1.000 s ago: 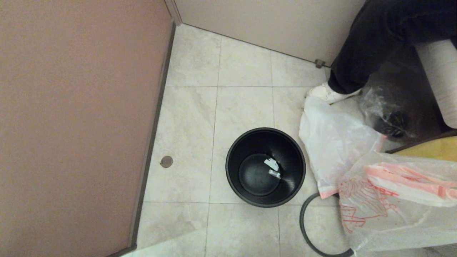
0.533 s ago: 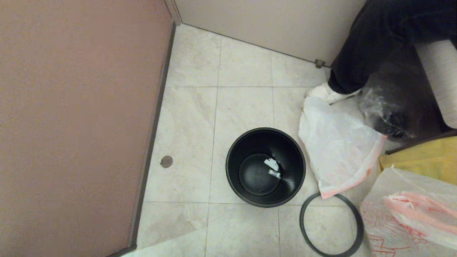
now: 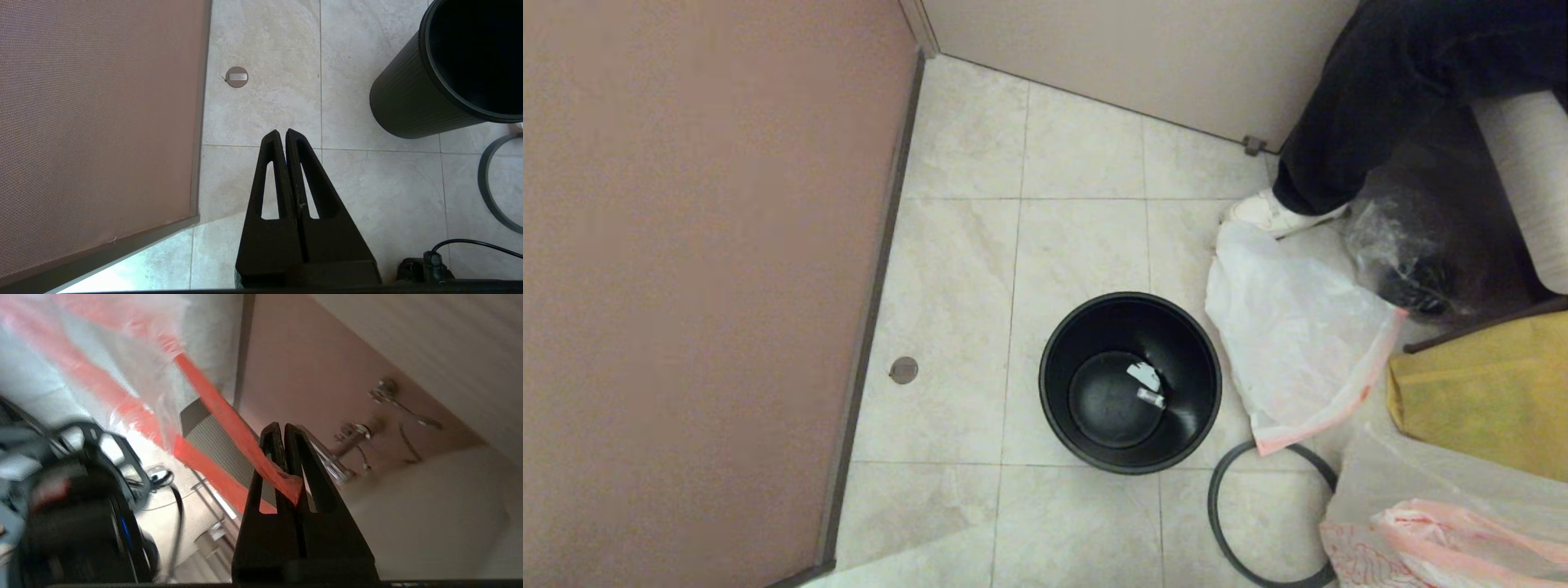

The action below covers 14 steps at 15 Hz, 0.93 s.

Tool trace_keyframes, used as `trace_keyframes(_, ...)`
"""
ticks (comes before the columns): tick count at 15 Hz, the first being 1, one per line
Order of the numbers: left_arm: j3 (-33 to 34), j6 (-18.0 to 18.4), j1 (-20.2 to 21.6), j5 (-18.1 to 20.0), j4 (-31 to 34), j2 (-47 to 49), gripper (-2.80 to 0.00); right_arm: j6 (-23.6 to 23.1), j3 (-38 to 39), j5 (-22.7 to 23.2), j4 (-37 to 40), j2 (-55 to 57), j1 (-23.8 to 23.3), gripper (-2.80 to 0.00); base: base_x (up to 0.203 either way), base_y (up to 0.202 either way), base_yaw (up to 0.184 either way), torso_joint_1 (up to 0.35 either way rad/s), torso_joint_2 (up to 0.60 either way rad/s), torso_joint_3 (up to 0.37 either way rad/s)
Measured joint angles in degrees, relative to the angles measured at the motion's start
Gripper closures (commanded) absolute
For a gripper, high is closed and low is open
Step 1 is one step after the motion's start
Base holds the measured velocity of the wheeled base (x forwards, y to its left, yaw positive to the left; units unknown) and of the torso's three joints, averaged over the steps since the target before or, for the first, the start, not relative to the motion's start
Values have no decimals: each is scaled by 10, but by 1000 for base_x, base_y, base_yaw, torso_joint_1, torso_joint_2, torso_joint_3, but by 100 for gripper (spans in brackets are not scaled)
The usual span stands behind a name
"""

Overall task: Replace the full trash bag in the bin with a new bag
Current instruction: Place the trash bag on the floor

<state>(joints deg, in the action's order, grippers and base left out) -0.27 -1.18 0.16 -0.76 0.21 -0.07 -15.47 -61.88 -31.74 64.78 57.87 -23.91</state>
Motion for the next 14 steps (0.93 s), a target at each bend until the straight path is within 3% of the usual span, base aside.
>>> trace_keyframes(3, 0, 0, 0, 0, 0, 0, 0, -12, 26, 0, -100, 61, -54, 0, 0, 0, 0, 0, 0, 0)
trace_keyframes(7, 0, 0, 0, 0, 0, 0, 0, -94, 32, 5, -215, 97, -165, 0, 0, 0, 0, 0, 0, 0)
trace_keyframes(12, 0, 0, 0, 0, 0, 0, 0, -112, 53, 11, -219, 115, -213, 0, 0, 0, 0, 0, 0, 0)
trace_keyframes(14, 0, 0, 0, 0, 0, 0, 0, -113, 66, 40, -220, 140, -213, 0, 0, 0, 0, 0, 0, 0)
